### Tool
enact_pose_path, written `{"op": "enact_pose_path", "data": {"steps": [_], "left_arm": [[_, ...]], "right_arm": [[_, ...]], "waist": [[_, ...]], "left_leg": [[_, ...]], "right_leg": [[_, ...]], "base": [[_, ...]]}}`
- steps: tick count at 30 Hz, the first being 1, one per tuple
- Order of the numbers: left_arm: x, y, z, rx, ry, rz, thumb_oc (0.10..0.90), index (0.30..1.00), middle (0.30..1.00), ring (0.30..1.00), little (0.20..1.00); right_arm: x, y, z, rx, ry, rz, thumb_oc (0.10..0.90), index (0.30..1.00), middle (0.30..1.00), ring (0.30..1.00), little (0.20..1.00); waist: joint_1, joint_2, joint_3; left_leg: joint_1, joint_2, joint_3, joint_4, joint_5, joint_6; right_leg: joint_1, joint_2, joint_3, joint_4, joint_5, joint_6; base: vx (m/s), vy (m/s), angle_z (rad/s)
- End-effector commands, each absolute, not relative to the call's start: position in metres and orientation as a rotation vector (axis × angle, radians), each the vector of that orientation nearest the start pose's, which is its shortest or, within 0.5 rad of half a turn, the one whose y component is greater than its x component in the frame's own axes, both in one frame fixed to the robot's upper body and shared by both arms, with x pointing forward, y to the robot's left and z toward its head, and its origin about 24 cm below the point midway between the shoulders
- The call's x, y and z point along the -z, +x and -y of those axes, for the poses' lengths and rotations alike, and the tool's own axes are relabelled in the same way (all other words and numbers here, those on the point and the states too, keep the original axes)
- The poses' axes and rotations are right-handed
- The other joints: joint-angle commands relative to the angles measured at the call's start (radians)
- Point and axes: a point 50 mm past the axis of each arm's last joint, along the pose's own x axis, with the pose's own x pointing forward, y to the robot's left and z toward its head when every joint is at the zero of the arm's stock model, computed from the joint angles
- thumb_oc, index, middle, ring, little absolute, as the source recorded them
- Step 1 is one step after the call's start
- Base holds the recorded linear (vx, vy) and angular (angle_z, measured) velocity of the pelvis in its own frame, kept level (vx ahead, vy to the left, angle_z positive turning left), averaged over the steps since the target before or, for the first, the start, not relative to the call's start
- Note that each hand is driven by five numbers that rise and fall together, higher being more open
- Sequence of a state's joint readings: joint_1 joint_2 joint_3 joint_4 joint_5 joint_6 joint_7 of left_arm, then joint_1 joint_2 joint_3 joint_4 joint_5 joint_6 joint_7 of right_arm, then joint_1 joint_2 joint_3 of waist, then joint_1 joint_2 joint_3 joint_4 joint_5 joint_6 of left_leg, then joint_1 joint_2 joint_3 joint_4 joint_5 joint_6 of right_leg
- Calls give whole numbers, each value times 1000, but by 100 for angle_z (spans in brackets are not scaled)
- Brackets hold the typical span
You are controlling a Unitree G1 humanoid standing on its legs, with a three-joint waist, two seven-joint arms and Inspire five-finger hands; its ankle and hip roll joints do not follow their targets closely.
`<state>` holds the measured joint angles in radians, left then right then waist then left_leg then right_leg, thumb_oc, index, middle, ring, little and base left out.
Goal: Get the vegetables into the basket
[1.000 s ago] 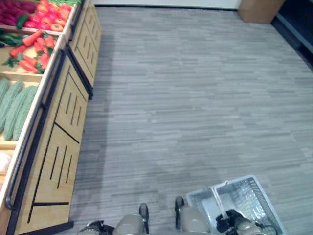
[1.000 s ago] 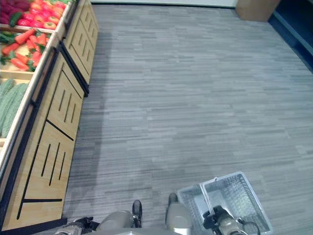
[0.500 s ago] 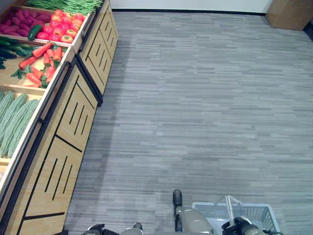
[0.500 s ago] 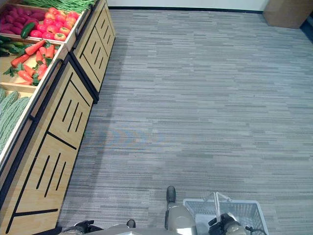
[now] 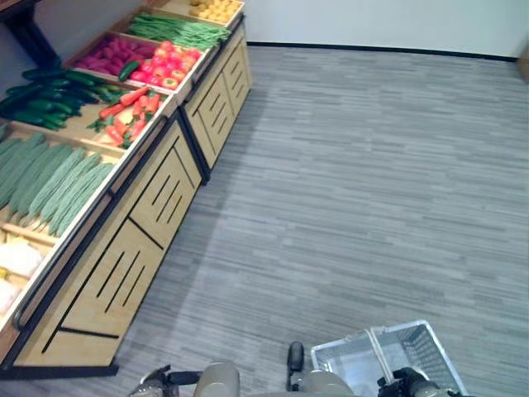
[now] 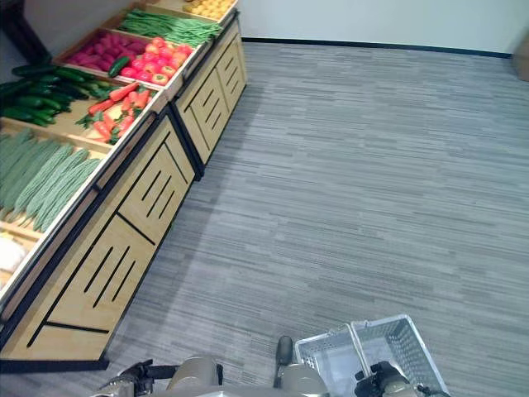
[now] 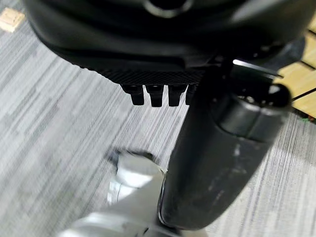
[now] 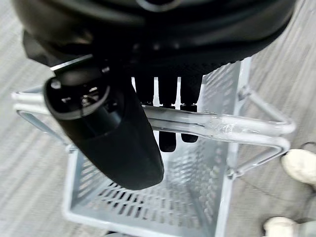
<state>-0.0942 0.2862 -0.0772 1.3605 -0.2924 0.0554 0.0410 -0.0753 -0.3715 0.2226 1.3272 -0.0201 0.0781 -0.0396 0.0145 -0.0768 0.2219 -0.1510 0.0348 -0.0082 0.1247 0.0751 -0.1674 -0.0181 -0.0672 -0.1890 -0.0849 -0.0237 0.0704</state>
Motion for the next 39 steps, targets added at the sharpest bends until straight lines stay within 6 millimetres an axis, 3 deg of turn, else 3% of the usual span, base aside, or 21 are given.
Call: {"op": "enact_pose_path", "data": {"steps": [1,5,9,30,39], "left_arm": [[162,76,-253,-283,114,-1358,900,1000,1000,1000,1000],[163,72,-252,-271,115,-1373,900,1000,1000,1000,1000],[162,67,-258,-265,157,-1390,900,1000,1000,1000,1000],[163,61,-257,-256,169,-1409,900,1000,1000,1000,1000],[162,64,-260,-277,163,-1401,900,1000,1000,1000,1000]], "right_arm": [[146,71,299,103,-524,-1371,400,300,300,300,300],[147,69,297,95,-527,-1378,400,300,300,300,300],[149,66,294,75,-531,-1394,400,300,300,300,300],[152,57,292,66,-525,-1448,400,300,300,300,300],[149,69,294,31,-582,-1418,400,300,300,300,300]], "waist": [[-10,35,6],[-18,36,-17],[-16,20,-43],[-9,16,-68],[29,9,-69]], "left_leg": [[65,8,-36,-69,-10,73],[124,10,-34,-121,-27,81],[204,17,-4,-180,-48,94],[263,12,-15,-212,-80,100],[254,22,-68,-209,-69,89]], "right_leg": [[83,-12,106,52,11,22],[86,-13,110,40,15,29],[117,-27,130,32,10,41],[152,-45,110,9,8,63],[166,-35,63,19,-12,52]], "base": [[172,48,-56],[95,54,-47],[107,67,-21],[15,14,0],[-5,-37,11]]}}
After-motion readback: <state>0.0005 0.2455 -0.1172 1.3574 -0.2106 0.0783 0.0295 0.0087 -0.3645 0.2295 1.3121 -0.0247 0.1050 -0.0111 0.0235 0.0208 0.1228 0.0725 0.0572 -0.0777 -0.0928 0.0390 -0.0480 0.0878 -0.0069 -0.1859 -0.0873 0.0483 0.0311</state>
